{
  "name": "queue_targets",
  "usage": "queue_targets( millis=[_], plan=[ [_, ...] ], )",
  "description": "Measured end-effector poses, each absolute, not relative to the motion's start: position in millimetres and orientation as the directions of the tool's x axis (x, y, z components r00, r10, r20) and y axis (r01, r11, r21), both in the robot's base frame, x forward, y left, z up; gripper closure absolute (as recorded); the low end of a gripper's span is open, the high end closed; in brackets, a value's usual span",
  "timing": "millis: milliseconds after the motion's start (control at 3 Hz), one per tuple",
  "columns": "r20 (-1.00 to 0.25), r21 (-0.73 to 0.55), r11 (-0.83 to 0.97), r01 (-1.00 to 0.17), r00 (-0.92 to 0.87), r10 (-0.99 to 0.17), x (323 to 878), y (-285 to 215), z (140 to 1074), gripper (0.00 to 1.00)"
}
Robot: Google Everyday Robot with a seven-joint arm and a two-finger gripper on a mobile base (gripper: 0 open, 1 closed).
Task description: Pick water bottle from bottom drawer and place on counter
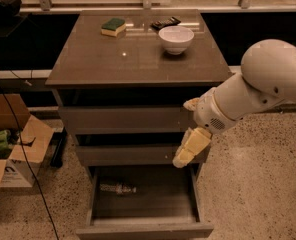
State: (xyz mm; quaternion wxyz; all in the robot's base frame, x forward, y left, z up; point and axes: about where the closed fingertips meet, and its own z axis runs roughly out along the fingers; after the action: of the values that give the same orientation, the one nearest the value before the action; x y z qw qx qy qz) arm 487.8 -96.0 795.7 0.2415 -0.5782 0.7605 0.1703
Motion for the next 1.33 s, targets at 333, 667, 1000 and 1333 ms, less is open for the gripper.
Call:
queue_targets(
  millis=[333,667,1000,1333],
  plan=[
    [-0.589,-0.007,0.270,-0.963,-0.214,-0.779,494,-78,760,0.00],
    [-0.648,0.023,0.239,-0.971,-0.197,-0.736,497,-44,700,0.00],
    [-0.702,0.094,0.230,-0.969,-0.228,-0.674,497,-24,654,0.00],
    [-0.790,0.165,0.241,-0.956,-0.275,-0.548,502,-10,609,0.00]
  ],
)
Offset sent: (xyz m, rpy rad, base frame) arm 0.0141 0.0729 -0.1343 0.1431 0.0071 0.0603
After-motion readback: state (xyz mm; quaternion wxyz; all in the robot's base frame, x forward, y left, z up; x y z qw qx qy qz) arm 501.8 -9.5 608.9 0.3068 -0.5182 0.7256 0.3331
